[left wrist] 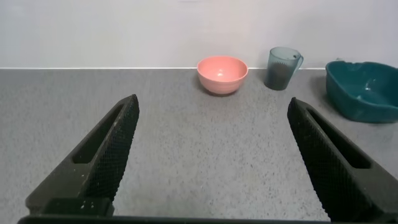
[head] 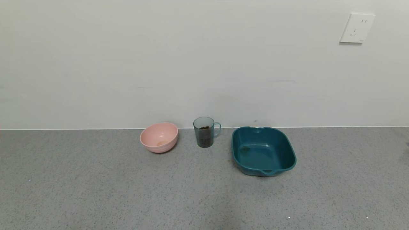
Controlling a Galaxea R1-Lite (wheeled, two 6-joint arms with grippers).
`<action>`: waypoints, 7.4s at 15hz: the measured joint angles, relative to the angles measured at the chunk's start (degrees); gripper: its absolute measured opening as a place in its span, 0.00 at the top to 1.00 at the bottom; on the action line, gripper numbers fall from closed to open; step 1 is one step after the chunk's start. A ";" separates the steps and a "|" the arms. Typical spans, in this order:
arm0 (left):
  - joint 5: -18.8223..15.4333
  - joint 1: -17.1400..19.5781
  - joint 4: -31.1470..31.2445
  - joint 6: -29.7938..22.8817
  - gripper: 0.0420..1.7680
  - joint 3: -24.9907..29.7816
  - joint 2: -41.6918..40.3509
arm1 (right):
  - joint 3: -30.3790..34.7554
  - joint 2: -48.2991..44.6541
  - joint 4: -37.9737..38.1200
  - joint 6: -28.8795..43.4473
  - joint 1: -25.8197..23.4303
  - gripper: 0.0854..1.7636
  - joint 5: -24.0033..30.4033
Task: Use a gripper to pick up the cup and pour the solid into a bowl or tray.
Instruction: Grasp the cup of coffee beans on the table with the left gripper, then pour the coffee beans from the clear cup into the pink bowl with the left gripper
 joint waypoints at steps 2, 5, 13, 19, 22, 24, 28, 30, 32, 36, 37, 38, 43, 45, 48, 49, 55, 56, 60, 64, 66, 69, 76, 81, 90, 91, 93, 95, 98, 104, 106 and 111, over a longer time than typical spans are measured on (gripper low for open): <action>-0.38 -0.89 0.06 1.23 0.03 -4.44 7.41 | -0.02 0.02 0.00 0.00 -0.05 0.03 0.00; -2.04 -4.58 -0.28 3.30 0.03 -9.37 20.20 | -0.02 0.02 0.00 0.00 -0.05 0.03 -0.02; -3.33 -20.60 -1.44 3.49 0.03 -23.08 54.25 | -0.02 0.02 0.00 0.00 -0.05 0.03 0.00; 2.69 -26.71 -16.01 2.33 0.03 -29.05 76.72 | -0.02 0.02 0.00 0.00 -0.05 0.03 0.00; 4.07 -27.47 -20.66 0.11 0.03 -32.77 86.86 | -0.02 0.00 0.00 0.00 -0.05 0.03 0.00; 4.27 -27.60 -23.94 -1.10 0.03 -35.41 92.77 | -0.02 0.02 0.00 0.00 -0.05 0.03 0.00; 4.68 -27.60 -36.67 -3.13 0.03 -37.10 101.82 | -0.02 0.00 0.00 0.00 -0.05 0.03 0.00; 5.45 -27.45 -40.51 -3.46 0.03 -37.33 105.49 | -0.02 0.02 0.00 0.00 -0.05 0.03 0.00; 7.39 -27.16 -45.14 -3.50 0.03 -37.79 109.09 | -0.02 0.02 0.00 0.01 -0.05 0.03 0.00; 8.57 -26.00 -47.92 -3.67 0.03 -42.25 116.62 | -0.02 0.00 0.00 0.01 -0.02 0.03 0.00; 8.57 -25.83 -48.01 -3.78 0.03 -43.86 118.08 | -0.02 0.02 0.00 0.00 0.00 0.03 0.00; 8.51 -25.70 -48.08 -3.88 0.03 -45.59 119.43 | -0.02 0.02 0.00 0.00 -0.02 0.03 0.00; 7.83 -25.33 -48.01 -4.84 0.03 -53.03 123.84 | -0.02 0.00 0.00 0.00 -0.05 0.03 0.00; 7.72 -25.04 -47.98 -4.84 0.03 -55.54 125.17 | -0.02 0.02 0.00 0.00 -0.05 0.03 0.00; 7.77 -24.87 -47.92 -4.85 0.03 -58.88 126.84 | -0.02 0.02 0.00 0.00 -0.05 0.03 0.00; 7.90 -24.82 -47.86 -4.88 0.03 -59.89 127.34 | -0.02 0.02 0.00 -0.02 -0.05 0.03 0.00; 8.53 -24.81 -47.42 -4.52 0.03 -64.76 129.94 | -0.02 0.02 0.00 0.00 -0.05 0.03 0.00; 8.59 -24.81 -47.42 -4.40 0.03 -65.30 130.32 | -0.02 0.00 0.00 0.00 -0.05 0.03 0.00; 8.70 -24.81 -47.42 -4.35 0.03 -66.76 131.48 | -0.02 0.00 0.00 0.00 -0.05 0.03 0.00; 8.70 -24.81 -47.45 -4.35 0.18 -67.06 131.82 | -0.02 0.02 0.00 0.00 0.00 0.03 0.00; 8.66 -24.81 -47.34 -4.33 0.26 -66.99 131.76 | -0.02 0.02 0.00 -0.02 0.00 0.03 0.02; 8.64 -24.81 -47.20 -4.33 0.27 -66.68 131.54 | -0.02 0.02 0.00 0.00 -0.05 0.03 0.00; 8.73 -24.89 -46.92 -4.41 0.27 -66.76 131.21 | -0.02 0.02 0.00 0.00 -0.05 0.03 0.00; 11.26 -24.95 -44.86 -4.46 0.27 -66.01 128.66 | -0.02 0.02 0.00 0.00 -0.05 0.03 0.00; 20.04 -28.23 -39.33 0.59 0.28 -66.13 120.98 | -0.02 0.02 0.00 0.00 -0.02 0.03 0.00; 21.14 -28.84 -39.31 1.58 0.28 -66.12 120.54 | -0.02 0.00 0.00 0.00 -0.02 0.03 0.00; 23.04 -29.75 -39.79 5.25 0.28 -66.07 120.02 | -0.02 0.00 0.00 -0.02 -0.02 0.03 0.00; 23.76 -30.40 -39.96 8.37 0.28 -66.18 119.71 | -0.02 0.02 0.00 0.00 -0.05 0.03 0.00; 26.01 -32.43 -40.01 12.09 0.28 -66.24 119.30 | -0.02 0.02 0.00 0.00 -0.05 0.03 0.00; 27.97 -37.28 -40.27 20.44 0.28 -66.98 118.77 | 0.00 0.02 0.00 0.00 -0.05 0.03 0.00; 28.09 -38.27 -41.58 25.05 0.28 -66.99 118.69 | 0.00 0.02 0.00 0.00 -0.05 0.03 0.00; 28.17 -40.33 -43.92 36.38 0.28 -66.99 118.91 | -0.02 0.02 0.00 -0.02 -0.05 0.03 0.00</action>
